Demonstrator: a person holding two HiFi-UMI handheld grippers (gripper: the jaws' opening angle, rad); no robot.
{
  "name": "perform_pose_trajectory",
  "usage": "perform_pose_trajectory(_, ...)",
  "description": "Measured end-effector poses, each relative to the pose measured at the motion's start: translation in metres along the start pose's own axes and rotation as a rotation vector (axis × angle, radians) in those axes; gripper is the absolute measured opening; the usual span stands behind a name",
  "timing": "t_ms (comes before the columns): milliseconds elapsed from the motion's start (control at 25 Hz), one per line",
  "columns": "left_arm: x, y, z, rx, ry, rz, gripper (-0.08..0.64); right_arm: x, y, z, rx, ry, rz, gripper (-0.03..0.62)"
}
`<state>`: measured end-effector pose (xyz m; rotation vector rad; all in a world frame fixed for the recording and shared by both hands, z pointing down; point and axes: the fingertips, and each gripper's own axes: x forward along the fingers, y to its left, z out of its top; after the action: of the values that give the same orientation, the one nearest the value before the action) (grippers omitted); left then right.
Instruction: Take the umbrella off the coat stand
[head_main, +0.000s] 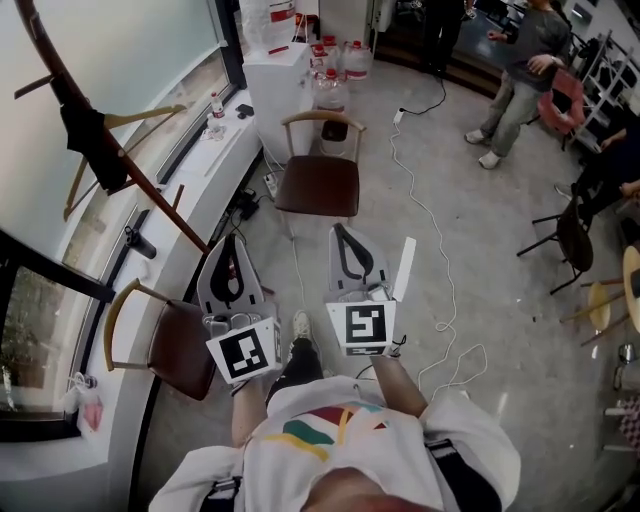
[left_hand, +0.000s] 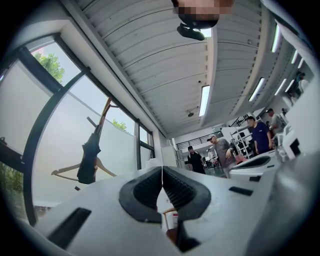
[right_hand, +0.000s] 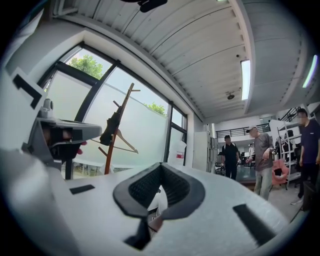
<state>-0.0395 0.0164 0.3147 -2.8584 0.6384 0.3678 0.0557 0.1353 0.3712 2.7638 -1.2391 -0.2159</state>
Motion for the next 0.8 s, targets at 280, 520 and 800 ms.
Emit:
perform_pose_trajectory(280, 0.064, 0.014, -0.029, -0.028, 0.005, -0.021, 0.008, 0.061, -0.008, -0.018, -0.006, 0.025, -0.013, 0.000)
perform_pose_trajectory(520, 0.134, 0.039, -0.051, -0.033, -0.003, -0.030, 0.008, 0.140, -0.011, -0.012, -0.009, -0.006, -0.012, 0.000)
perform_pose_trajectory(800, 0.217, 0.076, -0.062, -0.038, -0.032, -0.032, 0.008, 0.238, -0.005, 0.005, -0.007, -0.046, 0.017, 0.000)
